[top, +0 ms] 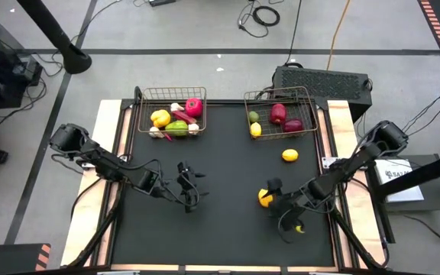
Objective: Sort produce into baskets
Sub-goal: Put the bottom yellow lemon into the right wire basket
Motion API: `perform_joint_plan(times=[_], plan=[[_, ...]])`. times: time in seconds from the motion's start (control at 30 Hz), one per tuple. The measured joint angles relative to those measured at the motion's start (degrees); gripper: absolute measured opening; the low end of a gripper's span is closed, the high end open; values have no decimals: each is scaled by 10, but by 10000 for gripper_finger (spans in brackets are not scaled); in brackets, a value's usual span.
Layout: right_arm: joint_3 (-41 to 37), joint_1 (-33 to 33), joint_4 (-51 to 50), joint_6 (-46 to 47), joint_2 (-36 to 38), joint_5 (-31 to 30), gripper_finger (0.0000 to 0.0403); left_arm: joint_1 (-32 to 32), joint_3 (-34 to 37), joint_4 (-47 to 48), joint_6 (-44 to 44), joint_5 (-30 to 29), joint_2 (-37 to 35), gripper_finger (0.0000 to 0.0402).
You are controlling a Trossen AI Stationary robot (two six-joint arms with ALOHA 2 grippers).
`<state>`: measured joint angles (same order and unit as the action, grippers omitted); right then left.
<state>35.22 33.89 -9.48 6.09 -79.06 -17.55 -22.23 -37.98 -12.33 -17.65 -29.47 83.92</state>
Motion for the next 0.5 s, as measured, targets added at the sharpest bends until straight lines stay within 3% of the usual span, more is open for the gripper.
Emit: perform_joint_plan(times=[0.13,0.37,0.5], plan=[[27,0,-46,193,0,-27,341,-6,0,12,-21,3,0,334],[29,7,-128,285,0,-103,341,-16,0,15,-30,4,0,334],[28,2,-153,397,0,-115,341,-19,0,16,-30,4,0,334]])
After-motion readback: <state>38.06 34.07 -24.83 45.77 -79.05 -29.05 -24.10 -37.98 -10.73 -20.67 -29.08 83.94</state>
